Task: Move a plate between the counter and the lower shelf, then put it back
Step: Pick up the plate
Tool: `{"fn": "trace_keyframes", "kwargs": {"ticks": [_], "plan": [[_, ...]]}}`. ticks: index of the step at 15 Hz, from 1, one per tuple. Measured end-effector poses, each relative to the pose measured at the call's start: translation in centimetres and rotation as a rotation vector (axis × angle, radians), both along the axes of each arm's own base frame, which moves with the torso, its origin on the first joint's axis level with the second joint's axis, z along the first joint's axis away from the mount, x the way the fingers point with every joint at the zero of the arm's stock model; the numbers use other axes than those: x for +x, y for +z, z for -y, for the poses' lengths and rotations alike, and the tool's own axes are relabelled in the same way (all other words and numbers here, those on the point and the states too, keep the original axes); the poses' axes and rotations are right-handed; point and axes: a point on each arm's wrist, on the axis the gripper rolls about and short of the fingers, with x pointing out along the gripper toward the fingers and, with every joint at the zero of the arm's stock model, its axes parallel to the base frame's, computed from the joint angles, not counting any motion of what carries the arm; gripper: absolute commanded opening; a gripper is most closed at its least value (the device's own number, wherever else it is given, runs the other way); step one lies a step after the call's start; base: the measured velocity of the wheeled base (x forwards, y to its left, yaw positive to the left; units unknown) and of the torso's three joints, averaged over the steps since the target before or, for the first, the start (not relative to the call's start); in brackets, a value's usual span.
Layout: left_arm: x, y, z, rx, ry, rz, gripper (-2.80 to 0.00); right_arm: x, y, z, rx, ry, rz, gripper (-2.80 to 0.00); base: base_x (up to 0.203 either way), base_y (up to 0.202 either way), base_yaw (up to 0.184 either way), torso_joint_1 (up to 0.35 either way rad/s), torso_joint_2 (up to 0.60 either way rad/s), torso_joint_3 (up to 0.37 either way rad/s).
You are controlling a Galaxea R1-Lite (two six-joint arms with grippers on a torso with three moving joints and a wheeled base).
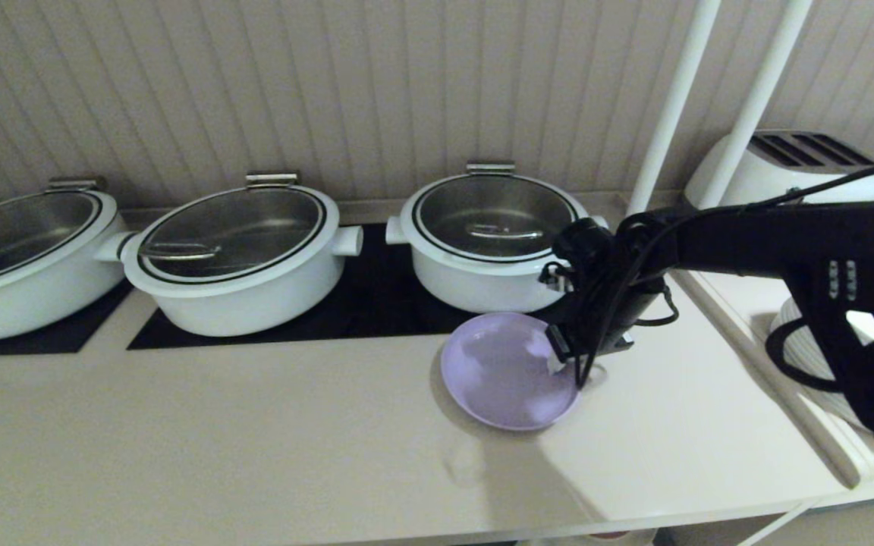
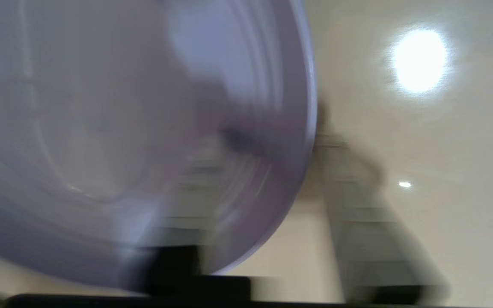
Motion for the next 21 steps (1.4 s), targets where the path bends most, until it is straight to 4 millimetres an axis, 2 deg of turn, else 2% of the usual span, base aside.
{"fn": "trace_keyframes", "kwargs": {"ticks": [7, 12, 18, 21], "plan": [[0.0, 0.0, 0.0, 0.000, 0.000, 0.000, -2.80, 0.0, 0.2, 0.2, -0.020, -0.014, 0.012, -2.80, 0.000, 0.000, 0.000, 0.000, 0.00, 0.000], [0.0, 0.0, 0.0, -0.001, 0.000, 0.000, -2.80, -0.3, 1.3, 0.6, -0.012, -0.025, 0.025, -2.80, 0.000, 0.000, 0.000, 0.000, 0.00, 0.000], [0.0, 0.0, 0.0, 0.000, 0.000, 0.000, -2.80, -0.7, 3.5, 2.6, 0.007, -0.072, 0.061, -2.80, 0.000, 0.000, 0.000, 0.000, 0.00, 0.000], [0.0, 0.0, 0.0, -0.001, 0.001, 0.000, -2.80, -1.4, 4.5, 3.7, 0.017, -0.129, 0.045, -2.80, 0.000, 0.000, 0.000, 0.000, 0.00, 0.000]]}}
